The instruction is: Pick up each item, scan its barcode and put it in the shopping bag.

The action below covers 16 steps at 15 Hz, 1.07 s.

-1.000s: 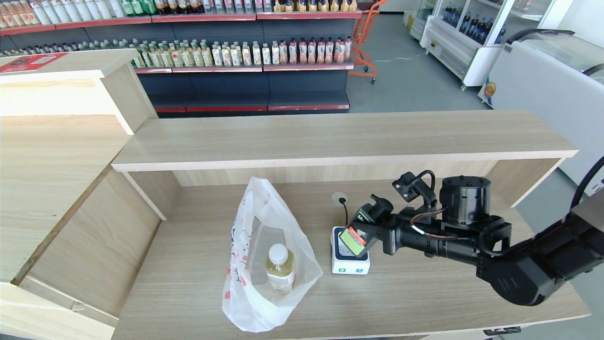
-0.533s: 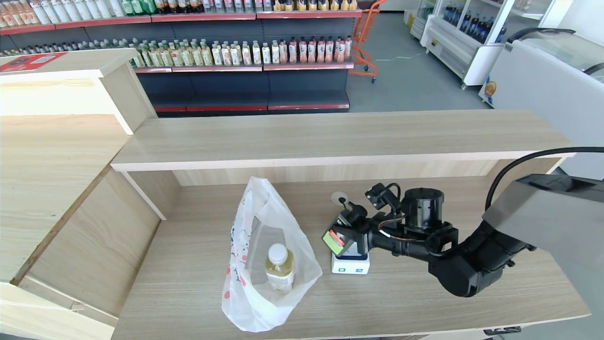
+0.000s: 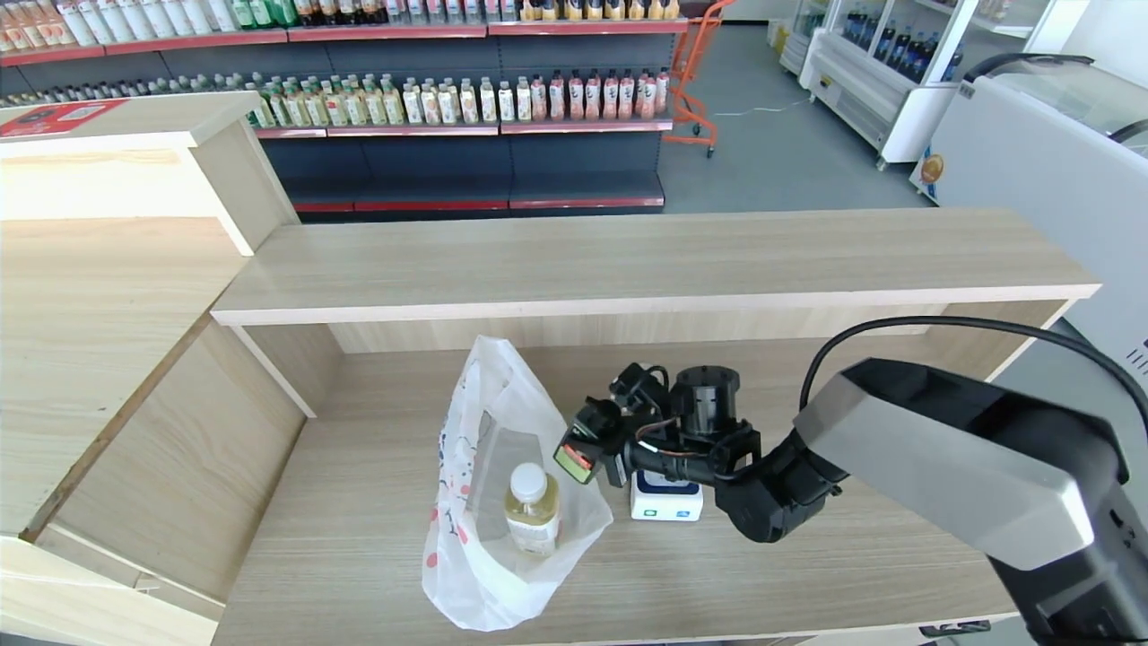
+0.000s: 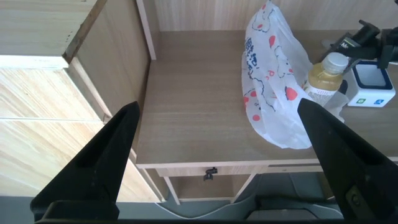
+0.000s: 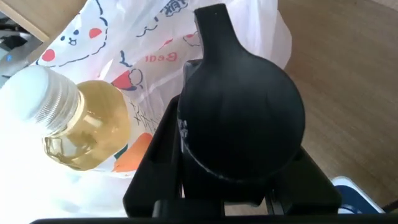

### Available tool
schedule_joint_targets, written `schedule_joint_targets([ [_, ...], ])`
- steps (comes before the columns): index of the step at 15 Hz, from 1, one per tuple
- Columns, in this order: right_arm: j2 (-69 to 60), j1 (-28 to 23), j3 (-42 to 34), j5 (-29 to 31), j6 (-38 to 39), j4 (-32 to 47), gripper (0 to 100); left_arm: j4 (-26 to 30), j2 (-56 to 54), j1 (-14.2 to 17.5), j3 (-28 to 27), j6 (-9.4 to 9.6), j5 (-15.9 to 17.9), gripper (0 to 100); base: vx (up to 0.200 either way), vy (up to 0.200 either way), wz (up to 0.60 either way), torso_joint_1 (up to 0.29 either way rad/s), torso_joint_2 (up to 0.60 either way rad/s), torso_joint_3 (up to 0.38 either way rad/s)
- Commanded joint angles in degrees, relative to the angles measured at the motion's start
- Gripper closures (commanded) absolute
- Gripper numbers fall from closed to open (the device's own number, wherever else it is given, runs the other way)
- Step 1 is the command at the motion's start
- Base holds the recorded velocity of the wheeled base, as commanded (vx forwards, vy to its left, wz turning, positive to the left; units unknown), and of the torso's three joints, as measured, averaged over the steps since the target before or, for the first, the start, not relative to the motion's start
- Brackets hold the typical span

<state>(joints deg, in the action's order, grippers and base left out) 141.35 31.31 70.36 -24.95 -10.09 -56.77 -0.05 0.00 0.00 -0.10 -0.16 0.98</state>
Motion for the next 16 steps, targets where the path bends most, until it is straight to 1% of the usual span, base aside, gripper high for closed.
schedule_joint_targets([
  [1, 4.81, 1.04, 4.34, -0.01, -2.04, 1.31, 100, 0.05, 0.00, 0.00, 0.01, -0.02, -0.01, 0, 0.000, 0.000, 0.00, 0.000, 0.00, 0.000],
  [3, 6.83, 1.04, 6.89, -0.09, -6.25, 2.46, 100, -0.04, 0.00, 0.00, 0.01, -0.02, -0.01, 0, 0.000, 0.000, 0.00, 0.000, 0.00, 0.000],
  [4, 7.54, 1.48, 8.03, -0.09, -6.87, 2.63, 100, -0.04, 0.00, 0.00, 0.01, -0.02, -0.01, 0, 0.000, 0.000, 0.00, 0.000, 0.00, 0.000],
  [8, 10.26, 3.06, 12.69, -0.01, -6.87, 2.81, 100, 0.05, 0.00, 0.00, 0.01, -0.02, -0.01, 0, 0.000, 0.000, 0.00, 0.000, 0.00, 0.000],
  [11, 11.58, 3.59, 13.66, 0.17, -7.22, 3.51, 100, 0.05, 0.00, 0.00, 0.01, -0.02, -0.01, 0, 0.000, 0.000, 0.00, 0.000, 0.00, 0.000],
  [12, 11.76, 3.59, 13.66, 0.17, -7.66, 3.51, 0, -0.04, 0.00, 0.00, 0.01, -0.02, -0.01, 0, 0.000, 0.000, 0.00, 0.000, 0.00, 0.000],
  [14, 11.58, 3.59, 13.66, 0.17, -7.66, 3.16, 0, -0.04, 0.00, 0.00, 0.01, -0.02, -0.01, 0, 0.000, 0.000, 0.00, 0.000, 0.00, 0.000],
  [16, 9.38, 3.41, 13.57, -0.01, -4.23, 3.51, 0, 0.05, 0.00, 0.00, 0.01, -0.02, -0.01, 0, 0.000, 0.000, 0.00, 0.000, 0.00, 0.000],
])
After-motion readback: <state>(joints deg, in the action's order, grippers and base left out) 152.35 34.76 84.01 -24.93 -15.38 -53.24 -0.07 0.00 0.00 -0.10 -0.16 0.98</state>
